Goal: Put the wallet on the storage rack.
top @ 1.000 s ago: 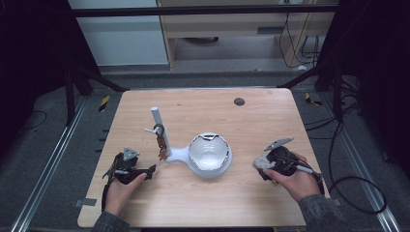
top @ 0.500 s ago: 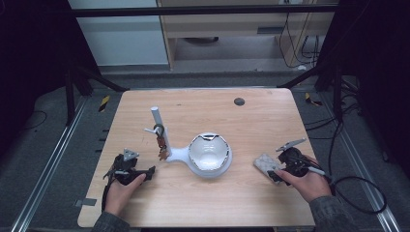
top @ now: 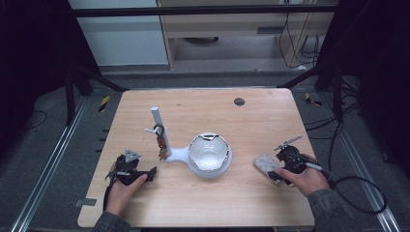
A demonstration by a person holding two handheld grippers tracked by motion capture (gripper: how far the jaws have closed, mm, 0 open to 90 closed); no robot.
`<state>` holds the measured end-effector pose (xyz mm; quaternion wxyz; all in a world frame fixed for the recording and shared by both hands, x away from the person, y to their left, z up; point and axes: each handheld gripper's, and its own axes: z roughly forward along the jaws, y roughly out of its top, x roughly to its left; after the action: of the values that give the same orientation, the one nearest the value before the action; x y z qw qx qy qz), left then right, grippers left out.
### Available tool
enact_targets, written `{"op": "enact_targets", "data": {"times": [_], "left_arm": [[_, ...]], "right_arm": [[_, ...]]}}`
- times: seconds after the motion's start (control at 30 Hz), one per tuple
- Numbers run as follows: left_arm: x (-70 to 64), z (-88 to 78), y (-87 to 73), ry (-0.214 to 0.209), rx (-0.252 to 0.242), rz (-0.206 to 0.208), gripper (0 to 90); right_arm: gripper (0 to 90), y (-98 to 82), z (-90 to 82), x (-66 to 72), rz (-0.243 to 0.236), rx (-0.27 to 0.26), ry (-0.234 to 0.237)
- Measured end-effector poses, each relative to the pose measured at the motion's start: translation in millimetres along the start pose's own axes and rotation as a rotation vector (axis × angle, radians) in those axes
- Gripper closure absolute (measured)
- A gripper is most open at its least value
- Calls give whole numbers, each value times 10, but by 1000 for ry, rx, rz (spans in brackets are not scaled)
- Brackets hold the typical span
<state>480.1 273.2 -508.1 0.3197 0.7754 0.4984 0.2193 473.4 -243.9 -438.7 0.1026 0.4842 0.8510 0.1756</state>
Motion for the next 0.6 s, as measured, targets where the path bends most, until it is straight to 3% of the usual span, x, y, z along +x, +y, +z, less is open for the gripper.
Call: {"op": "enact_targets", "data": {"times": [0.37,0.6], "left_arm": [[-7,6,2,0,0,5,11],[-15,7,5,-4,1,6,11]], "right_arm": [[210,15,203,-11,-35,65,14],[192,-5,238,-47,-44,69,7]]}}
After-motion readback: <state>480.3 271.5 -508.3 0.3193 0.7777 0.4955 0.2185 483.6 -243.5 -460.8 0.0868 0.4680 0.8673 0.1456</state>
